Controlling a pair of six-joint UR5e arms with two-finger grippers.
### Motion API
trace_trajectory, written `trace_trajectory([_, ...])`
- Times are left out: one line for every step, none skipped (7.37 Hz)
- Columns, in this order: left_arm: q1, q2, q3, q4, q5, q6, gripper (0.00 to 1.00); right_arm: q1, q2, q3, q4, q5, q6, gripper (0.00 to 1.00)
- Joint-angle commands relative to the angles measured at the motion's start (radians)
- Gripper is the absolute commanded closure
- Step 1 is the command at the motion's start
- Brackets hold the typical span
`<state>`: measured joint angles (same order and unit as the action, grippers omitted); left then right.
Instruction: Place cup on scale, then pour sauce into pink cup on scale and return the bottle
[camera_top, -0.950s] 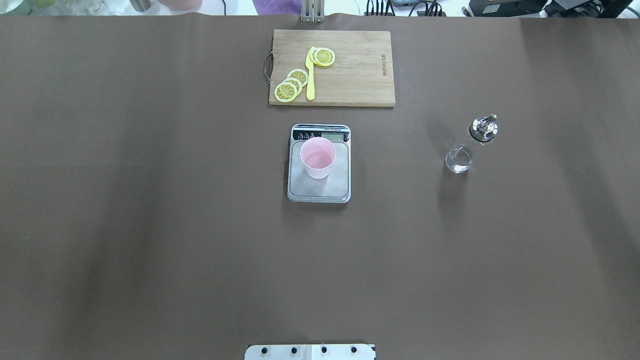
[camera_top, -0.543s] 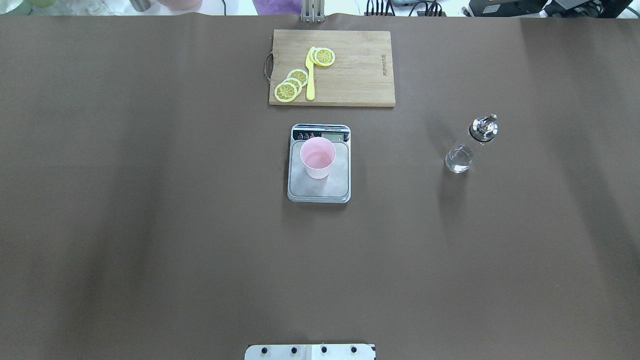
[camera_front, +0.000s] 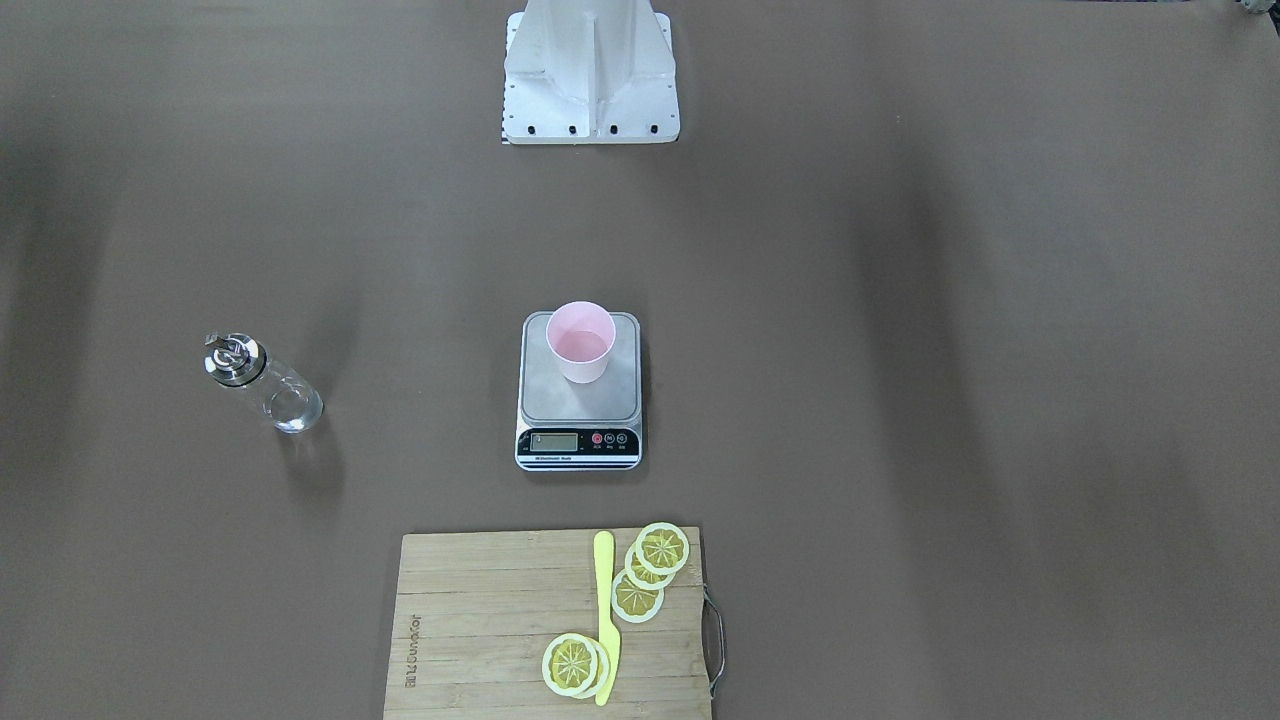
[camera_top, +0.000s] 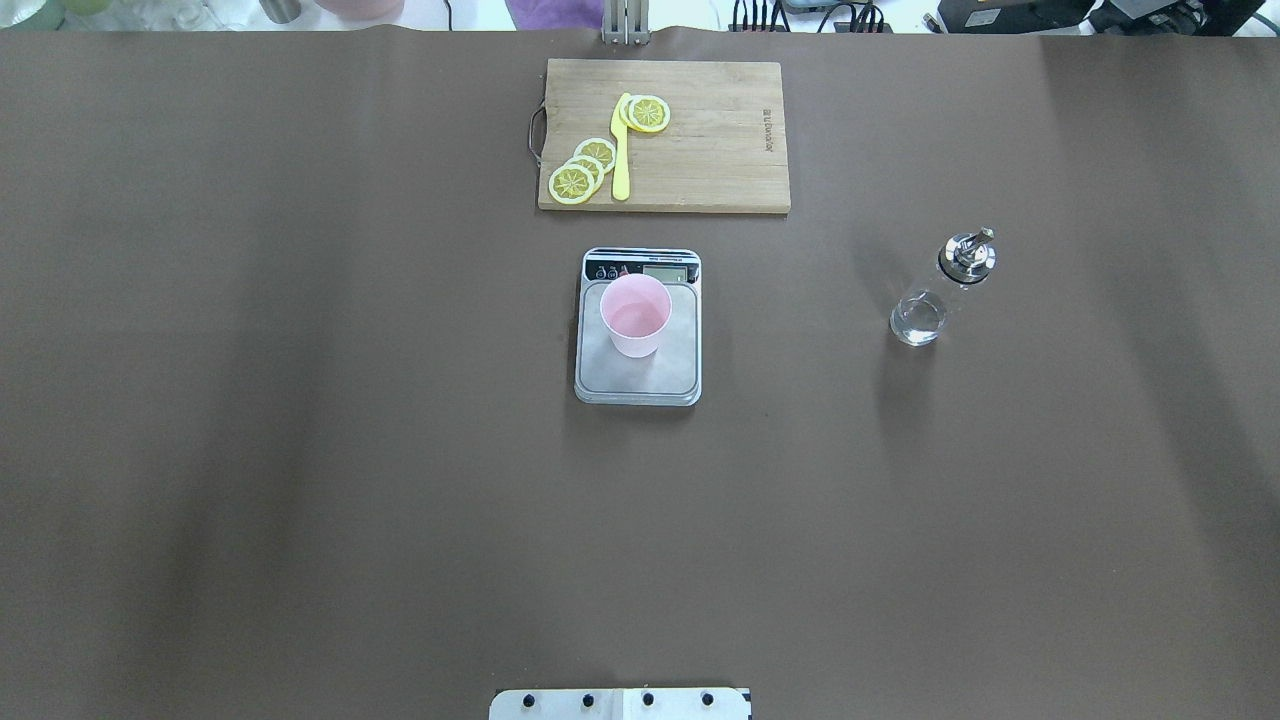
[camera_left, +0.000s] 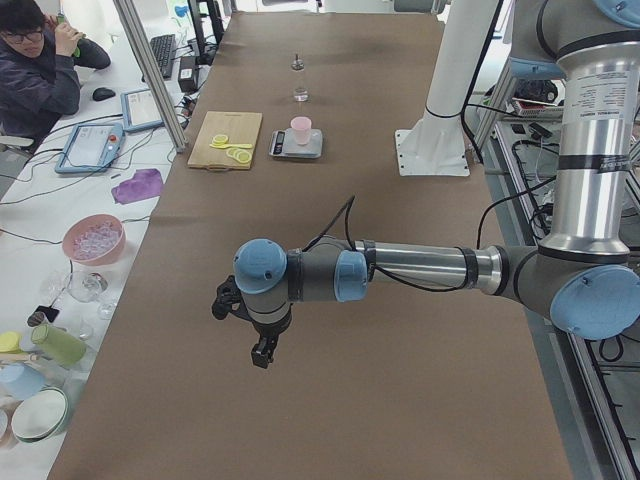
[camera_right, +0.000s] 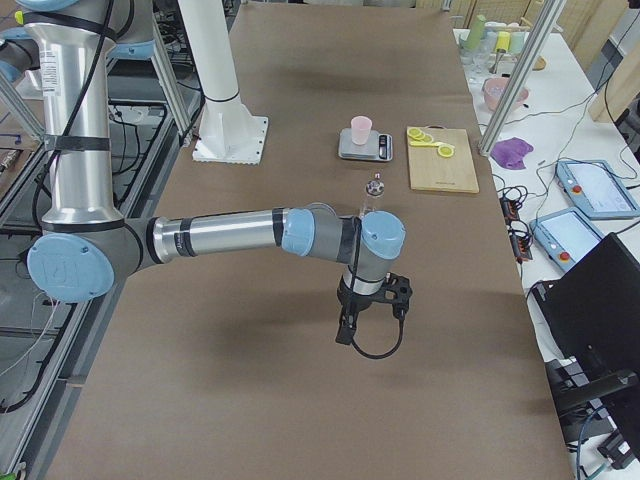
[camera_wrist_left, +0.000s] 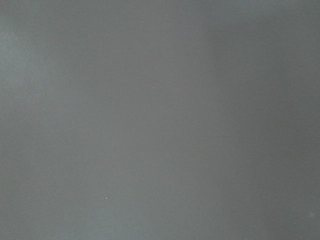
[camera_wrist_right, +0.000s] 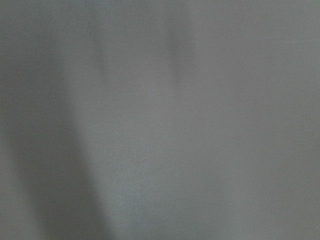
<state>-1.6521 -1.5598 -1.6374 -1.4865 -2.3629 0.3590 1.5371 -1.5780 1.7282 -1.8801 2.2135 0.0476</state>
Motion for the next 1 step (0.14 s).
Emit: trace_trajectory([0.000, 0.001, -0.002, 0.000, 0.001, 0.000, 0.02, 0.000, -0.002, 0.001, -0.001, 0.000, 0.000, 0.00])
